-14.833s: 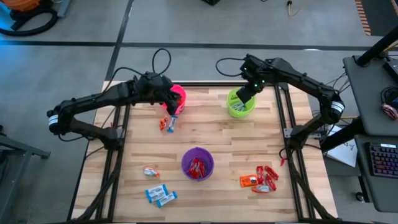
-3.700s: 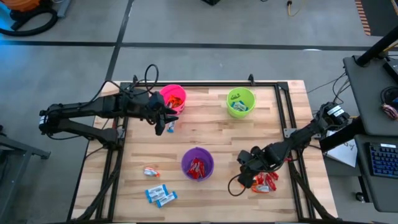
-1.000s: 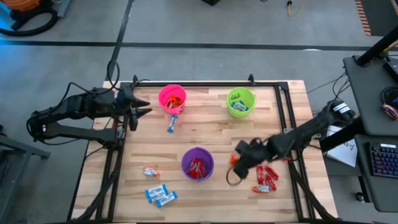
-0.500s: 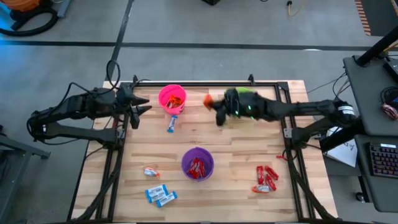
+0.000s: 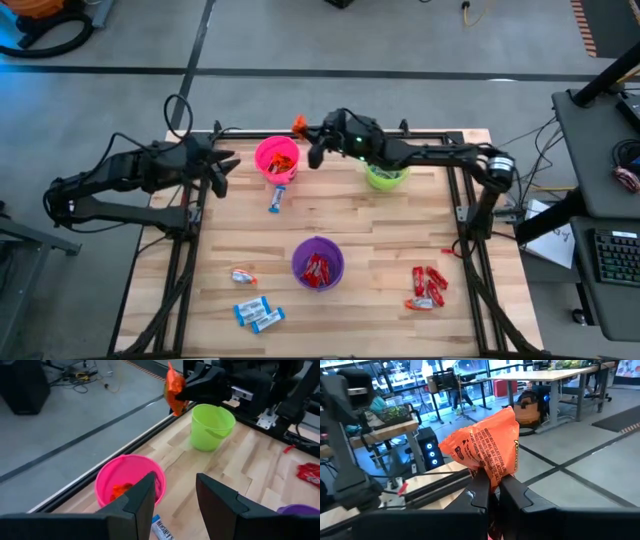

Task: Sort candy
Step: Put the orange chocolate into the pink bucket

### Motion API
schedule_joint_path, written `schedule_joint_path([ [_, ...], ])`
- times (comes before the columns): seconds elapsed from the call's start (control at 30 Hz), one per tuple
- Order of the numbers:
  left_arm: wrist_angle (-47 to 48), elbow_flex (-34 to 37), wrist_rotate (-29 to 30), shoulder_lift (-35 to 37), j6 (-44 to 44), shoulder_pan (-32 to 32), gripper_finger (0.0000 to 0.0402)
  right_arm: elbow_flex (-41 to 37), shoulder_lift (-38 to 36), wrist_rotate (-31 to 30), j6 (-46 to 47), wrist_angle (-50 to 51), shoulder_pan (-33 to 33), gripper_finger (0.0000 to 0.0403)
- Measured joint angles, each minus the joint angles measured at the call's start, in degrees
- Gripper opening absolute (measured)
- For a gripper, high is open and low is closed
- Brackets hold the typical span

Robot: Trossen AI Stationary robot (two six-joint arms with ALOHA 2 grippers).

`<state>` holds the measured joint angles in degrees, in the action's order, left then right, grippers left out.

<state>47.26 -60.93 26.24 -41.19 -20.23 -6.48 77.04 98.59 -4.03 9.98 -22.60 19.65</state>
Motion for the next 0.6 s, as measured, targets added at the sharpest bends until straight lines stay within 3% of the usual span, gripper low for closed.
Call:
schedule_joint_path([
  [0.27,1.40,0.00,1.90,-0.50,-3.04,0.00,0.0127,7.94,8.08,0.06,-1.05,3.07,0.56,0.0013],
  [0.6,1.80,0.00,7.81,-4.56,-2.84,0.00,0.0127,10.02,12.66,0.48,-1.32,2.70,0.98,0.0013],
])
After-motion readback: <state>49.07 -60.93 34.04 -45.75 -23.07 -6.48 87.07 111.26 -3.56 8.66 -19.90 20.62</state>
